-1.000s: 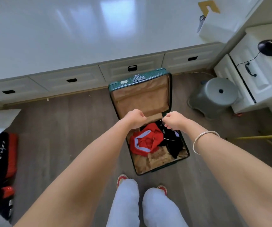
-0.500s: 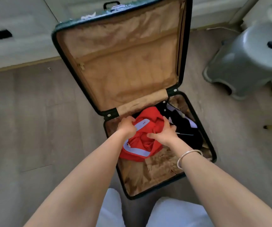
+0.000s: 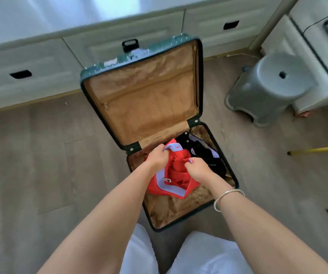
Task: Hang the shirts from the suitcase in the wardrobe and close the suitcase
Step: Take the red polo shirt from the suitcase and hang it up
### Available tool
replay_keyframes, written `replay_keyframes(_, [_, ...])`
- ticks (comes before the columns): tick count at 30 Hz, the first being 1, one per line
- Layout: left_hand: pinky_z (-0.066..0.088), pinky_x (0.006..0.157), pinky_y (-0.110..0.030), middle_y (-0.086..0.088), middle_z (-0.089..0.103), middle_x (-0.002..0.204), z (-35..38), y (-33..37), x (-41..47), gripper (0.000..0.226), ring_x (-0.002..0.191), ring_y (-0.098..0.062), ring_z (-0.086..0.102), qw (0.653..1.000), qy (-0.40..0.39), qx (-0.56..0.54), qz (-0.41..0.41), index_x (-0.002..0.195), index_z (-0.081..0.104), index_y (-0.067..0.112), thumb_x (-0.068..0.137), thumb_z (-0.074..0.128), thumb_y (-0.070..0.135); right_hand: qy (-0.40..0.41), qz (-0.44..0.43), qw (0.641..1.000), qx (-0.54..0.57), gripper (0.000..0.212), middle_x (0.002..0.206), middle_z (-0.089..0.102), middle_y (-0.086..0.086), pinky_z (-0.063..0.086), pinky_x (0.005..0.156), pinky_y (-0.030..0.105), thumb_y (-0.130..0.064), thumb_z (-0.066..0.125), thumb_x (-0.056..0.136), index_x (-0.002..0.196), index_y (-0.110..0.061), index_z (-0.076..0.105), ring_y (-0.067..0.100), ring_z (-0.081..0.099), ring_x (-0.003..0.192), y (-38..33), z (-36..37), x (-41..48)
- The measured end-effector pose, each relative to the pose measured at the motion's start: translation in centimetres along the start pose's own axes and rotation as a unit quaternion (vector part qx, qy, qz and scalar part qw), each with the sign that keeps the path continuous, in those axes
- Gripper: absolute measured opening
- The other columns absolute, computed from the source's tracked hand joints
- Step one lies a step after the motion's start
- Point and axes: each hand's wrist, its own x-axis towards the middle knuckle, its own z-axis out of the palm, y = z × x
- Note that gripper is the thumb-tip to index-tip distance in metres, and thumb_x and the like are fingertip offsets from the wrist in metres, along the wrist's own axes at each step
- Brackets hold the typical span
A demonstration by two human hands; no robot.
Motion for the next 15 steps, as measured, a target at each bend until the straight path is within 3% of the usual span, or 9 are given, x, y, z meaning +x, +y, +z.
replay_keyframes(5, [0.029,0.056,-0.029,0.002,0.042,0.065,-7.3,11.3,-11.1,0.031,0.072,-0.021,0.040,0.999,0.007,0.036,0.031,0.062,0.035,0.018,0.091,0.048,0.021,0.016,0.002,0.998,0.053,0.027,0.067,0.047,0.001,0.032,0.062,0.031,-0.013,0.045,0.088,0.062,-0.019,0.040,0.022,0.045,0.075,-8.1,-8.1,-11.5])
replay_keyframes(8, [0.029,0.053,-0.027,0.003,0.040,0.063,-11.6,18.7,-17.7,0.029,0.064,-0.017,0.038,0.996,-0.019,0.064,0.059,0.063,0.039,0.018,0.085,0.055,0.025,0.049,-0.017,0.994,0.092,0.006,0.076,0.055,-0.002,0.040,0.064,0.031,-0.015,0.056,0.082,0.083,-0.019,0.052,0.018,0.052,0.074,-12.6,-13.3,-18.9])
replay_keyframes(10, [0.031,0.053,-0.026,0.003,0.041,0.062,-13.5,23.2,-21.7,0.029,0.060,-0.014,0.038,0.989,-0.042,0.107,0.097,0.061,0.041,0.017,0.083,0.058,0.025,0.068,-0.044,0.989,0.123,0.023,0.087,0.062,-0.003,0.045,0.073,0.032,-0.013,0.057,0.078,0.098,-0.023,0.056,0.016,0.058,0.081,-14.5,-16.2,-23.1])
replay_keyframes(13, [0.033,0.054,-0.026,0.002,0.046,0.064,-15.7,29.0,-27.1,0.025,0.065,-0.016,0.044,0.967,-0.068,0.193,0.154,0.063,0.047,0.017,0.082,0.060,0.026,0.106,-0.074,0.983,0.134,0.020,0.081,0.063,-0.007,0.042,0.066,0.024,-0.011,0.055,0.084,0.097,-0.025,0.063,0.008,0.054,0.072,-16.8,-20.2,-28.7])
replay_keyframes(15, [0.035,0.056,-0.026,-0.001,0.050,0.070,-16.8,32.2,-30.2,0.019,0.071,-0.019,0.047,0.946,-0.070,0.244,0.200,0.070,0.055,0.014,0.082,0.060,0.027,0.133,-0.081,0.979,0.134,0.015,0.081,0.065,-0.003,0.041,0.067,0.027,-0.014,0.054,0.088,0.092,-0.019,0.068,0.010,0.053,0.072,-17.8,-22.6,-32.1])
